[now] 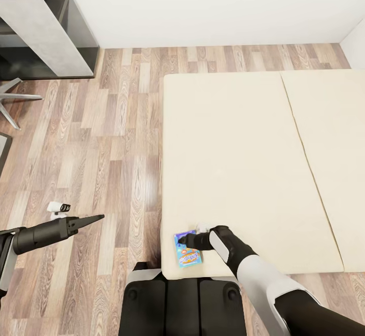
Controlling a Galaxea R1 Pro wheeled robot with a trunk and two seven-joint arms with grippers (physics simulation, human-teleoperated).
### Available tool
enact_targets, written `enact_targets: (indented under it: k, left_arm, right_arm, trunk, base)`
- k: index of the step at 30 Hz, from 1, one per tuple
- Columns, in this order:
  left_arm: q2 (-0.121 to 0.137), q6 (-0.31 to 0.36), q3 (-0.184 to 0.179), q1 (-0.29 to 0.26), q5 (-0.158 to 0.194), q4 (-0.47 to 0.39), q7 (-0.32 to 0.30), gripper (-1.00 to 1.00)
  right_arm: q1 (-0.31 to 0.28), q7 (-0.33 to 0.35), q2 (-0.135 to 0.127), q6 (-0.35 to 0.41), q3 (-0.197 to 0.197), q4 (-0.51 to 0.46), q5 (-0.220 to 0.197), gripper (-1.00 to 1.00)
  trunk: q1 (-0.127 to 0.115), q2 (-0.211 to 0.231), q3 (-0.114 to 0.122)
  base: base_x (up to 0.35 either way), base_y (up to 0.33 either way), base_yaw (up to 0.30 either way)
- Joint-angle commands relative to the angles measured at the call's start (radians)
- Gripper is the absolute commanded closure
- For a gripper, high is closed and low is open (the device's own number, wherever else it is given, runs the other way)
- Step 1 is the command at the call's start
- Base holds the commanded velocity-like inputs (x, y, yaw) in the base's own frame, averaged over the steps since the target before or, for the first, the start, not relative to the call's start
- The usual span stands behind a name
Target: Put all the toys in the child's room - the three board games (two on the bed and one on the table), the two jigsaw puzzles on the table, and the tennis ball on the table - inside the toy box on the table in the child's room.
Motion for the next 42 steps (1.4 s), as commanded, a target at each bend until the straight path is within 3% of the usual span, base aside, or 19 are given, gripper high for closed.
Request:
enact_targets:
  k: [1, 29, 37, 42]
  left_arm:
    - [0.0, 0.011, 0.0, 0.0, -0.001, 0.0, -0.004, -1.0]
    - [0.0, 0.011, 0.0, 0.0, 0.0, 0.0, -0.004, -1.0]
    - [0.0, 0.011, 0.0, 0.0, 0.0, 0.0, -0.004, -1.0]
    - [0.0, 0.01, 0.0, 0.0, 0.0, 0.0, -0.004, -1.0]
  right_arm:
    - [0.0, 0.004, 0.0, 0.003, 0.001, 0.0, 0.006, -1.0]
    - [0.0, 0.02, 0.0, 0.003, 0.002, 0.004, 0.007, -1.0]
    - [0.0, 0.121, 0.0, 0.003, 0.002, 0.004, 0.008, -1.0]
    - [0.0, 0.141, 0.0, 0.003, 0.002, 0.004, 0.007, -1.0]
  trunk:
    - [0.001, -0.002, -0.001]
    - [0.001, -0.002, -0.001]
    - [0.001, -0.002, -0.001]
    - [0.001, -0.002, -0.001]
  base:
    - [0.0, 0.0, 0.0]
    - [0.0, 0.0, 0.0]
    - [0.0, 0.0, 0.0]
    - [0.0, 0.0, 0.0]
